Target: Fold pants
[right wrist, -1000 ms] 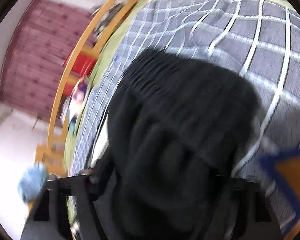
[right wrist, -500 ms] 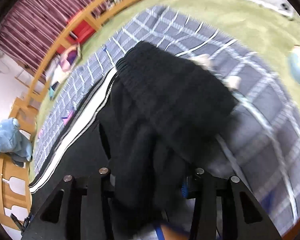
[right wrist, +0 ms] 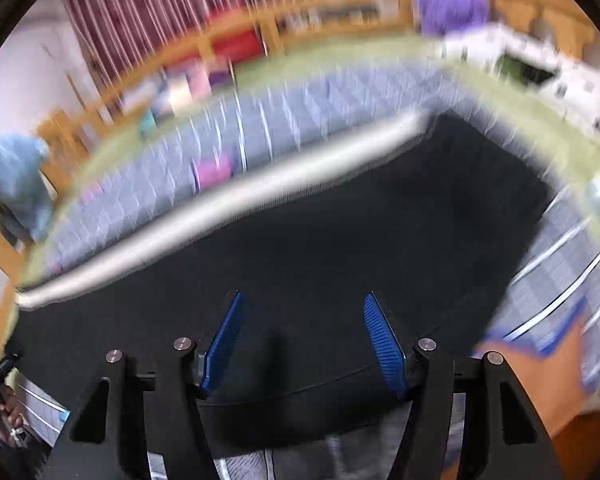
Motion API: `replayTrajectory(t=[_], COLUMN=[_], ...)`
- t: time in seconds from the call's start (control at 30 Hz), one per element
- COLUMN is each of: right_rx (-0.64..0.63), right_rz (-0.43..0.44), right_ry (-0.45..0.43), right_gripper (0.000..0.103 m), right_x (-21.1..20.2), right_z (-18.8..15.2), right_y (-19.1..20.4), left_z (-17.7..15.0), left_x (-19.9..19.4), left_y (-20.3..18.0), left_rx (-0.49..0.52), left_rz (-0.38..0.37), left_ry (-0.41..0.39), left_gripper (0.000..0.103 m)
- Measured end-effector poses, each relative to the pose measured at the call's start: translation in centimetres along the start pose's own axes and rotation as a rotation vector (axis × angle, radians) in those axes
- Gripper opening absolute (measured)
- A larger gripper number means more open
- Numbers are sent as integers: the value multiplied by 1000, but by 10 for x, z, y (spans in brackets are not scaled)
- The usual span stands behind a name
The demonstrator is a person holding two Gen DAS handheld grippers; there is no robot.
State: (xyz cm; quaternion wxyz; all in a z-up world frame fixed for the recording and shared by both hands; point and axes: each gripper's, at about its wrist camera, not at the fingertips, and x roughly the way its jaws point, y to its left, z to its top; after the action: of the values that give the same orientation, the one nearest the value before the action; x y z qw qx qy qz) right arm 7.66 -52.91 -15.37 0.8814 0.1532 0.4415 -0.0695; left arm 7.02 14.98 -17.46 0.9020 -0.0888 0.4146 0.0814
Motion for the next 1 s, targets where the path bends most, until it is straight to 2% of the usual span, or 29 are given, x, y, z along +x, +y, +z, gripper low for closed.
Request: replayTrajectory(t=[0.03, 0.1, 0.13, 0.2, 0.37, 0.5, 0.63, 0.77, 0.83, 0.87, 0.9, 0.93, 1.0], right_rx=[-2, -71, -90, -93, -123, -100, -60, -111, -122, -107, -72, -50, 18], right_rz=[-49, -141, -151, -103, -14, 118, 186, 187, 159, 166, 193, 210, 252], right_ry=[25, -31, 3, 8, -95, -128, -120, -47, -68, -73, -67, -62, -49], right_gripper=[63, 66, 66, 57, 57, 59, 60, 59, 60, 60, 60, 60, 60], right_x=[15, 12, 11, 4, -13, 6, 29, 53, 57, 57, 58, 61, 65], right_z=[-5, -7, -4, 6, 36, 61, 51, 46, 46, 45, 47, 47, 52], right_y=[4, 24, 35, 52, 120, 180, 206, 208, 200, 194, 186, 178, 168], left_z=[1, 6, 9, 21, 70, 116, 142, 150, 150, 150, 151, 152, 150], left_x=[-6, -17, -21, -26, -22, -7, 24, 54, 66, 72, 77, 83, 92], left_y=[1, 9, 13, 18, 10, 7, 12, 27, 35, 37, 37, 37, 36], left_rx=[9, -17, -35, -66, -53, -65, -122, -122, -127, -133, -130, -127, -125], left_rz=[-4, -45, -60, -72, -40, -22, -10, 70, 32, -27, -53, -39, 13], left_ry=[-1, -13, -26, -54, -79, -105, -67, -33, -9, 13, 33, 46, 50], left_gripper=[67, 67, 67, 67, 67, 67, 63, 61, 56, 56, 56, 55, 30])
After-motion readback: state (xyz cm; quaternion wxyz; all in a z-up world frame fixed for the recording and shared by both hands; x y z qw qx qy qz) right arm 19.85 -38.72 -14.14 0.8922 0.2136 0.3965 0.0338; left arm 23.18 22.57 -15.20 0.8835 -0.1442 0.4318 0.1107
